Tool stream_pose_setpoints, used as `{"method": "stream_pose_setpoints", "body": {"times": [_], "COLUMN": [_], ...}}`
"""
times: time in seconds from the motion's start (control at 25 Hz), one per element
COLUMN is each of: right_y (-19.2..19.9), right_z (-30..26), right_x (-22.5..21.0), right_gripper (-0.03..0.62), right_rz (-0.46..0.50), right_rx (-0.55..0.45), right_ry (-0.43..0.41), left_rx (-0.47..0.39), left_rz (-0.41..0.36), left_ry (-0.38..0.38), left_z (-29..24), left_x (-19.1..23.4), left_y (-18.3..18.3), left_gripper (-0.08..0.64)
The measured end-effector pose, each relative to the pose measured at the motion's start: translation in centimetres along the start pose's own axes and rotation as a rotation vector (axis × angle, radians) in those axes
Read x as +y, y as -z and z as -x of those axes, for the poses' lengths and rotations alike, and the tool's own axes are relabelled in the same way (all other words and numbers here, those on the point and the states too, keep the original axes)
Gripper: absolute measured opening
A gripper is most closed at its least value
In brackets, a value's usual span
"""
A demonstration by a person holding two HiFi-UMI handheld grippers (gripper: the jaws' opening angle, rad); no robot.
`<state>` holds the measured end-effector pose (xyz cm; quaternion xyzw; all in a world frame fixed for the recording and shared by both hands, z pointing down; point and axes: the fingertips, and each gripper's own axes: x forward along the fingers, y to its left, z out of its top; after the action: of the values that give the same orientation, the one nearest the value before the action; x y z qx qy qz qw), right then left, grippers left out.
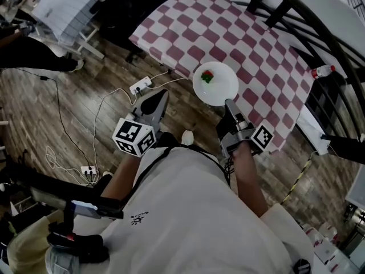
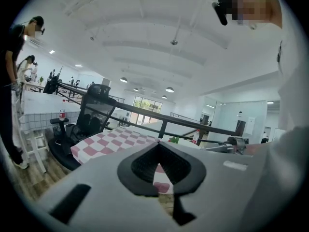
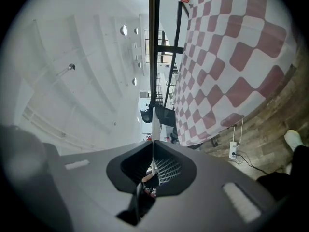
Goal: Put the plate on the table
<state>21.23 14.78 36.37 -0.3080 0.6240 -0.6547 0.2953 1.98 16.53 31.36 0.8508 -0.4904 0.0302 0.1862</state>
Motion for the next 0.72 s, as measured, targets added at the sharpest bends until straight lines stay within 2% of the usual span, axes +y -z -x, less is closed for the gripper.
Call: {"method": "stream_pose_setpoints", "body": {"times": [0.32, 0.72], "right_y": [-0.8, -1.8], "right_z": [-0.2, -1.5], "right_x": [-0.3, -0.2], "right_gripper": [0.017, 0.018], "right_rz": [-0.011, -0.015], "right_rx": [0.008, 0.004], "right_ry": [0.002, -0.007], "left_rx": [-0.002, -0.005], "left_rz": [-0.006, -0.015], "left_ry": [-0.016, 0.002], "left_z": [-0.9, -2.9], "left_x": [0.2, 0.4], "left_y": [-0.1, -1.2], "left_gripper": [0.002, 0.002]}}
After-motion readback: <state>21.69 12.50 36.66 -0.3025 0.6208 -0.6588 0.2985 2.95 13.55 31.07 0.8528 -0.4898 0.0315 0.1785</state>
